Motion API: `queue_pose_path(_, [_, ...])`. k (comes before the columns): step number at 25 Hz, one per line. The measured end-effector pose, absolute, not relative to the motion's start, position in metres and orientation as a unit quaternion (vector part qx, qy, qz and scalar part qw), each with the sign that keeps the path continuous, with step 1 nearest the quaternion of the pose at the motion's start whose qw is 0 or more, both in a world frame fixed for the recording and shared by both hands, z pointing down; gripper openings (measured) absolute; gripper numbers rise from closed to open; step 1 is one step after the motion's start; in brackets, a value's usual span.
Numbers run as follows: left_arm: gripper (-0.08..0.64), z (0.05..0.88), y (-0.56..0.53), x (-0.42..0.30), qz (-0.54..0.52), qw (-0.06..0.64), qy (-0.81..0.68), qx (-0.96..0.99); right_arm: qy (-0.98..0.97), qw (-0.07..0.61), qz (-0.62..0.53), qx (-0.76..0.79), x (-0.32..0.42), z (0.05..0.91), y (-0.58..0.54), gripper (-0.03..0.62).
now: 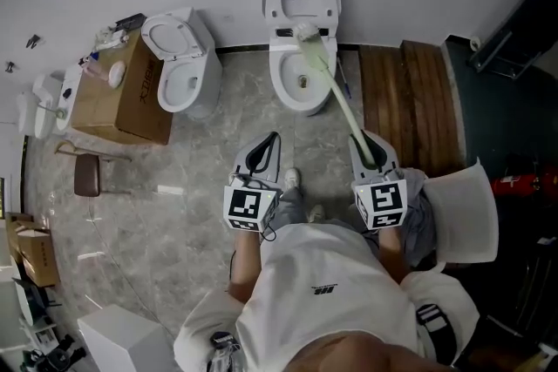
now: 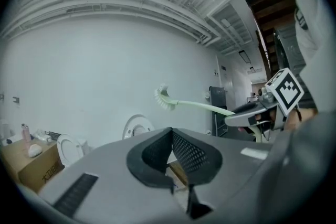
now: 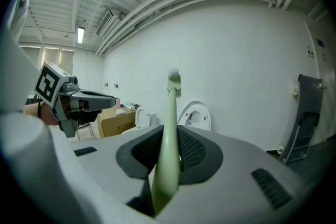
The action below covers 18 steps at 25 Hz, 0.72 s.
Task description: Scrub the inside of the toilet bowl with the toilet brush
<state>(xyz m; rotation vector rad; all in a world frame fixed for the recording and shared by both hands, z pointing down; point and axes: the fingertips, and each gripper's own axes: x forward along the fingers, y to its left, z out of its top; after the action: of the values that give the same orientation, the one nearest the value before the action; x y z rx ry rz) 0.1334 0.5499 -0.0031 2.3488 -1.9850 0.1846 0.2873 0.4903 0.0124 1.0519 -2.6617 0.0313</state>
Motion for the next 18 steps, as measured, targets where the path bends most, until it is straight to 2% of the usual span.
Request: queue_pose_path(18, [0.009,0.012,0.425,0.028,0.067,0.041,-0.619,0.781,-0.910,0.163,0.018,0.382,0.176,0.025,0.377,0.063])
